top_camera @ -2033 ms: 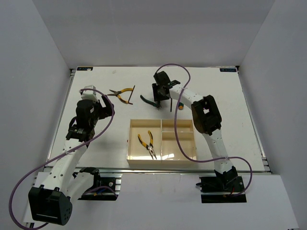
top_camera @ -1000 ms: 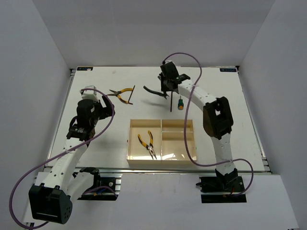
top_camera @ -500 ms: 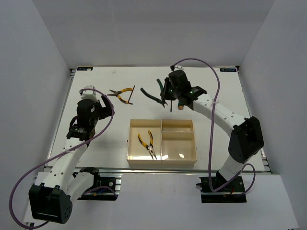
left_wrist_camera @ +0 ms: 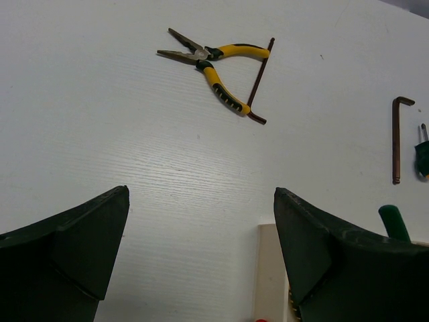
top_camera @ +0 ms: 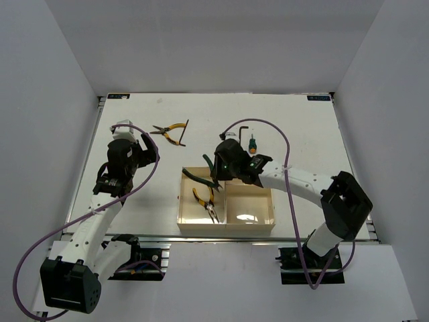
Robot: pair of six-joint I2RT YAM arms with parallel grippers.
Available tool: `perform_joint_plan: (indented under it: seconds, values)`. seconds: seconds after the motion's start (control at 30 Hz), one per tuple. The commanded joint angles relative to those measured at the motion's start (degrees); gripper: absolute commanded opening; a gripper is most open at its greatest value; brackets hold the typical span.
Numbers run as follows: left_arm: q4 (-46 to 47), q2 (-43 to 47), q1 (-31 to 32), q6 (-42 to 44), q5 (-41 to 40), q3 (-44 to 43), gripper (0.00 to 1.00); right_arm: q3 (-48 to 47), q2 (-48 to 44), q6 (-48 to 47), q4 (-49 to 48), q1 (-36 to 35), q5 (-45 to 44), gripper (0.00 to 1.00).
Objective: Sort the tools into containers
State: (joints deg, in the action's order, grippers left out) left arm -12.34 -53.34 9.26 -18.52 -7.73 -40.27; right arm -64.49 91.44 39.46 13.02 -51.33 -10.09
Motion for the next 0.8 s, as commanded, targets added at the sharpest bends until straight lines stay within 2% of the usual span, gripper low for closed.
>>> perform_joint_plan:
  seconds: [0.0, 0.17, 0.57, 0.67, 0.7, 0.77]
  values:
    - [-0.3, 0.4, 0.3, -0.5, -0.5, -2.4, 0.98, 2.0, -3.9, 4.9, -6.1, -1.6, -2.8, 0.0]
    - [-0.5, 0.4, 0.3, -0.5, -0.6, -2.5, 0.98, 5.2, -4.6, 7.1, -5.7, -4.3, -4.9, 0.0]
    - [-0.6, 0.5, 0.3, -0.5, -1.0, -2.5, 0.98, 5.7, -3.1, 9.8, -3.6, -8.3, -7.8, 0.0]
    - [-0.6, 0.5, 0.3, -0.5, -1.1, -2.4, 0.98, 5.7, -3.0, 9.2, -3.2, -9.0, -8.7, 0.1]
    - [-0.8, 0.3, 0.3, -0.6, -1.2, -2.4, 0.98, 5.5, -3.1, 9.0, -2.8, -9.0, -8.8, 0.18]
    - [-0.9, 0.0, 0.3, -0.8, -1.4, -2.6, 0.98, 5.3, -3.1, 8.6, -2.5, -9.6, -9.5, 0.21]
